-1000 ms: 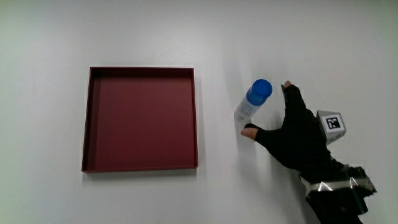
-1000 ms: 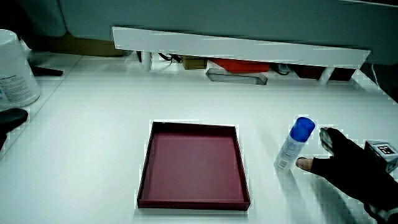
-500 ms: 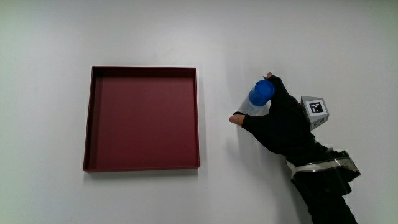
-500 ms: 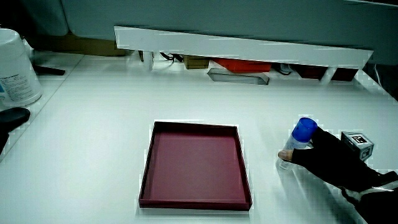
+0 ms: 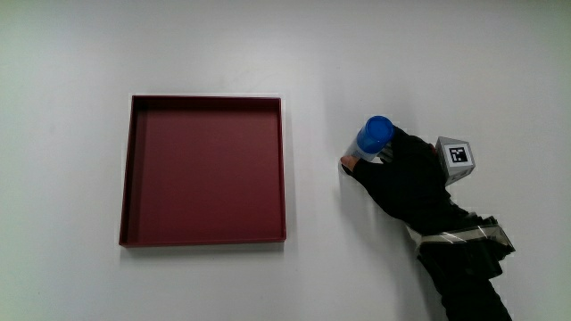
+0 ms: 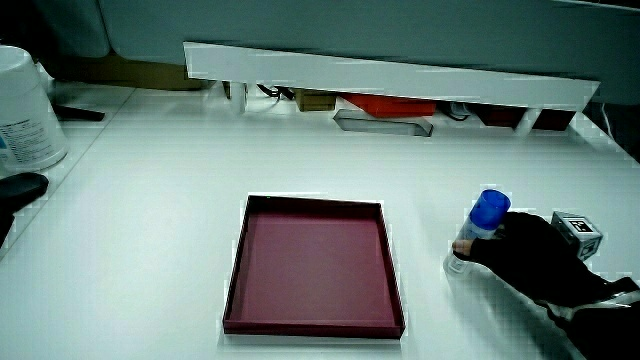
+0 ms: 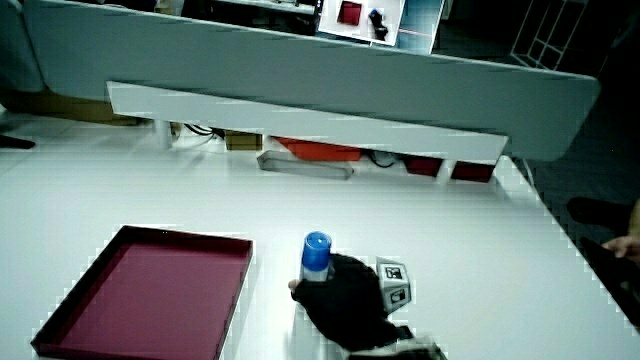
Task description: Pick glue from desk
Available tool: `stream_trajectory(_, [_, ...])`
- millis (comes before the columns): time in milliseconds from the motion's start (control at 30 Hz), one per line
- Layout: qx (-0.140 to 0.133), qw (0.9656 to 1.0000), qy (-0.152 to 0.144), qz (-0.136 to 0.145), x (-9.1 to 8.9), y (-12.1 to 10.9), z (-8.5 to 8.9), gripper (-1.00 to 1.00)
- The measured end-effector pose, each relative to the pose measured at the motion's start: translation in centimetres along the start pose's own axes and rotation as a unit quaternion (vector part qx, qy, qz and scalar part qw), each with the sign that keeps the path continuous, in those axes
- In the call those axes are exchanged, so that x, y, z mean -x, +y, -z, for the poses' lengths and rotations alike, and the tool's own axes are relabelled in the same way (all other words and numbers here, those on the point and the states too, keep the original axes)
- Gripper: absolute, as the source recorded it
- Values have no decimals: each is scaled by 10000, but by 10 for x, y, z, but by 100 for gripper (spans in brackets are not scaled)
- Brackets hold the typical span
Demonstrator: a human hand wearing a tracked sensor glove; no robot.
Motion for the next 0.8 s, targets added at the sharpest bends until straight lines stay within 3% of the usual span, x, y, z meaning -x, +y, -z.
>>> stream_trajectory(133, [-52, 10000, -11, -15, 4, -2, 1, 100])
stream_trajectory(233, [-98, 9997, -91, -213, 5, 0, -4, 100])
stream_trajectory(467, [-6, 9980, -278, -572, 49, 4, 0, 100])
stream_trajectory(633, [234, 9967, -77, -768, 82, 8, 20, 100])
stream_trajectory(800, [604, 9921, 145, -1092, 106, 15, 47, 100])
